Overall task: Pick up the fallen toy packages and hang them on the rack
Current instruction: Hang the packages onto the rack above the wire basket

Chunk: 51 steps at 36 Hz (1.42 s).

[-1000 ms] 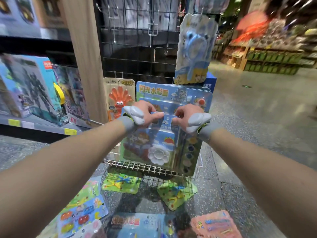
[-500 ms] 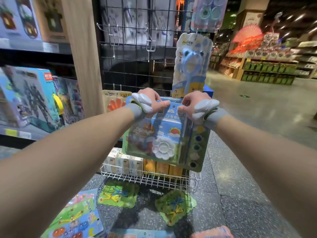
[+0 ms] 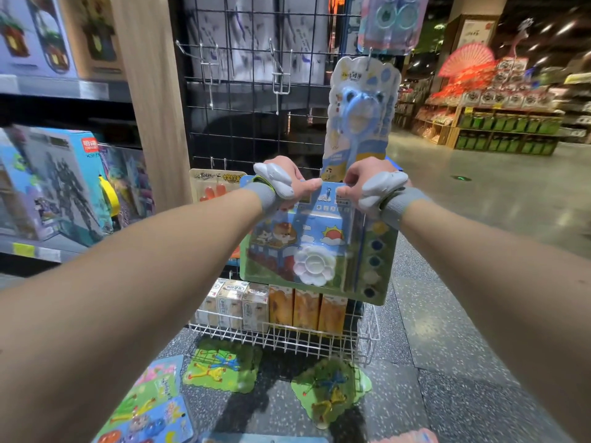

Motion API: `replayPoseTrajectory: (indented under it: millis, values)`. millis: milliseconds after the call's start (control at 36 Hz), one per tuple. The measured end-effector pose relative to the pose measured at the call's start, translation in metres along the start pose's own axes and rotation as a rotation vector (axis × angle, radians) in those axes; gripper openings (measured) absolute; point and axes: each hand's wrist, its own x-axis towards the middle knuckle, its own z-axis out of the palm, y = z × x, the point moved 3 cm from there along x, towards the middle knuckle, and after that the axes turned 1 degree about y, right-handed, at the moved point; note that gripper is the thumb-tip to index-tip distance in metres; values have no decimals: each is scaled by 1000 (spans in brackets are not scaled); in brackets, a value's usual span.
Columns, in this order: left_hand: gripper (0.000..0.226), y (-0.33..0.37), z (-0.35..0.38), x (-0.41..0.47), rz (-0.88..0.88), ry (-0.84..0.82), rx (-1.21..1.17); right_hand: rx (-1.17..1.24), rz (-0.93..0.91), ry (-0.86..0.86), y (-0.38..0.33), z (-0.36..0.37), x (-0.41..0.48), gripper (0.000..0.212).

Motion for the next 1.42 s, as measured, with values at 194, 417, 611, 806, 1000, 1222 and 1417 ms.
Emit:
replayPoseTrajectory:
  millis: [194, 417, 611, 806, 1000, 1222, 1417]
  values:
    - [57, -8, 11, 7, -38, -6, -74, 23, 46, -17, 1, 0, 1, 21]
    - [42, -16, 20, 7, -34, 29, -91, 8, 80, 51, 1, 8, 3, 20]
    - [38, -18, 23, 10, -12, 91, -161, -1, 89, 79, 2, 10, 4, 16]
    - [39, -16, 9, 9, -27, 108, -81, -158, 7, 134, 0, 7, 10, 21]
    - [34, -16, 9, 6, -45, 127, -191, -128, 35, 98, -3, 7, 9, 16]
    - [20, -19, 0, -8, -11, 247, -340, -154, -17, 84, -10, 7, 1, 20]
    - [28, -23, 0, -27, -32, 122, -518, -79, -96, 138, -29, 12, -28, 20]
